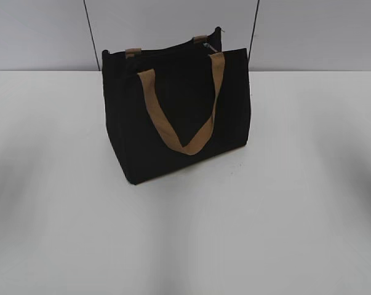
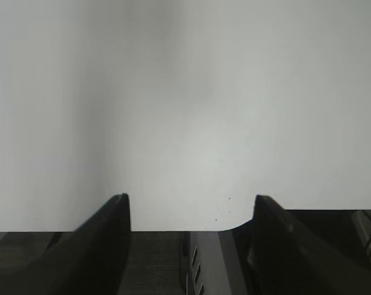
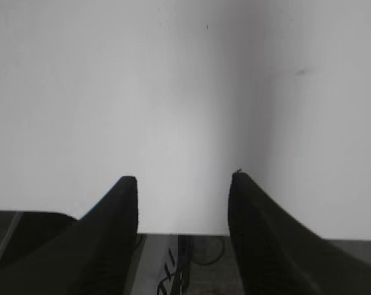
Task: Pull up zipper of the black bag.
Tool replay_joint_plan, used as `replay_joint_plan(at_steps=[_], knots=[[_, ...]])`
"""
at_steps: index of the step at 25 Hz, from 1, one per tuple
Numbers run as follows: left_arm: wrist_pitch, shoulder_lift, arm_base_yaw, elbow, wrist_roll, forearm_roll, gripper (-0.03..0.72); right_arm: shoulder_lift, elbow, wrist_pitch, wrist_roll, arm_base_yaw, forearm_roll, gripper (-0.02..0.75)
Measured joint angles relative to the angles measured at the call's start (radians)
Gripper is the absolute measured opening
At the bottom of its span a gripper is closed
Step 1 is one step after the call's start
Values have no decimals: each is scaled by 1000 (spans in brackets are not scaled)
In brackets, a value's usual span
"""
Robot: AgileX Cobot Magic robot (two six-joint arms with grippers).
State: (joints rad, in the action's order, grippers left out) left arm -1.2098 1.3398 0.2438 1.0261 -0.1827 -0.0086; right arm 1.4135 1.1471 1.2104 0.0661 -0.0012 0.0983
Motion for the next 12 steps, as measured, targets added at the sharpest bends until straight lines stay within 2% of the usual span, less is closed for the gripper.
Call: replay_joint_plan(at_steps=[5, 12], knots=[[0, -144, 0, -49, 4, -13, 468, -251, -228, 3, 8, -2, 32, 368], [-6, -499, 0, -192, 4, -5, 468, -658, -455, 7, 17, -2, 34, 368]])
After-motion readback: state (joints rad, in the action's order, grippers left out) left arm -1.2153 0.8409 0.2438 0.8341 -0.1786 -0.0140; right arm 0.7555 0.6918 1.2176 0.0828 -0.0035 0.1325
